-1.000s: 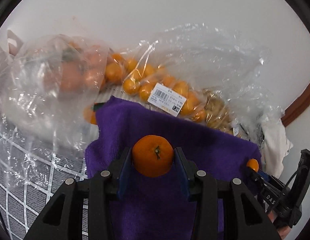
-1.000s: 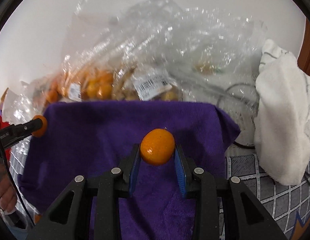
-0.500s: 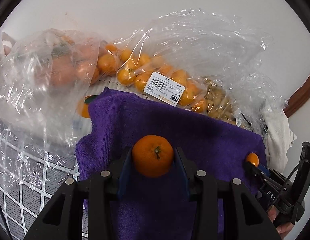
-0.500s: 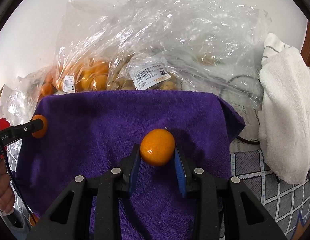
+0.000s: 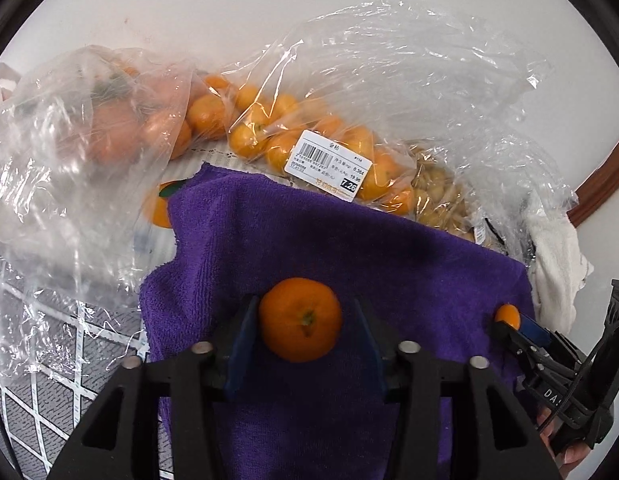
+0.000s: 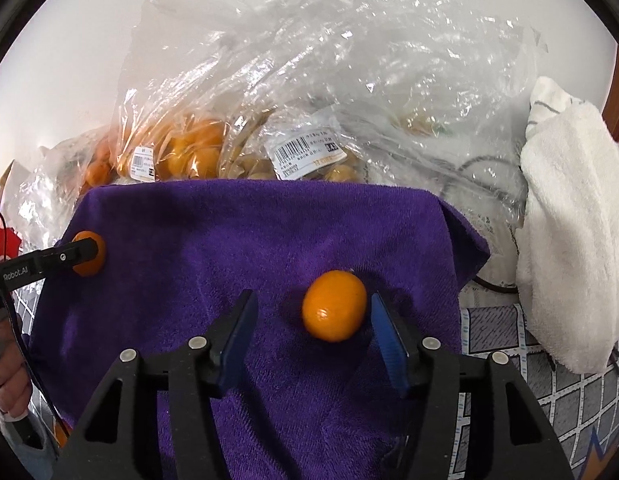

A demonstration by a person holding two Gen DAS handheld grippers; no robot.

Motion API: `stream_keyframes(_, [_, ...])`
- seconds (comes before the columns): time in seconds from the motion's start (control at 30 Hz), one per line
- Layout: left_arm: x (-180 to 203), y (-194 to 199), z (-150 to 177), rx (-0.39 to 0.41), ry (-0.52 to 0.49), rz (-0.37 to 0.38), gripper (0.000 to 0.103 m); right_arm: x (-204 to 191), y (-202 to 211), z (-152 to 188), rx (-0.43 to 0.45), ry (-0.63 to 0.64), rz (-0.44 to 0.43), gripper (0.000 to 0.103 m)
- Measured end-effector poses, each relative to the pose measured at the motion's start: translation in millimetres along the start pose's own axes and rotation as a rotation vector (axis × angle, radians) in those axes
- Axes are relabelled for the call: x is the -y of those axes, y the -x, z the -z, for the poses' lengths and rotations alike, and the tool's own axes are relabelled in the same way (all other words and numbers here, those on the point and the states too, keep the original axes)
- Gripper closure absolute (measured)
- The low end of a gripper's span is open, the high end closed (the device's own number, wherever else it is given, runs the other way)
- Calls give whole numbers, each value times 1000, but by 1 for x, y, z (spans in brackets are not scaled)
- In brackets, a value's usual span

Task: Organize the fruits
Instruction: 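Open the left tool on the towel while the right tool releases its orange there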

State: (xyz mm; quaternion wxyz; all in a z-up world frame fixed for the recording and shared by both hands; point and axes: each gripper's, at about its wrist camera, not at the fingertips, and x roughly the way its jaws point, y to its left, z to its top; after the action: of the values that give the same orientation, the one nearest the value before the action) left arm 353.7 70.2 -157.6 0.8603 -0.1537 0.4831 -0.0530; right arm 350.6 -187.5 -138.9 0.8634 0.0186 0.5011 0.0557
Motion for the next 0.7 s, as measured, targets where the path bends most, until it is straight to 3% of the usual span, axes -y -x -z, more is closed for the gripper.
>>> stream_keyframes(0.2, [6, 7, -1, 25, -19, -1, 44, -8, 10, -4, 38, 22, 17, 36])
stream_keyframes(0.33, [11, 14, 1, 51, -34, -8, 44, -11, 19, -5, 51, 16, -32, 34])
stream_keyframes(0.4, [14, 21, 1, 74, -44, -16, 44, -14, 23, -6, 64, 20, -32, 28])
stream_keyframes(0.53, [19, 41, -3, 136, -61, -45, 44, -18, 34, -10, 89, 18, -8, 28])
stream_keyframes(0.7, [28, 70, -4, 218, -120, -85, 44, -27, 74, -6, 186, 9, 9, 26])
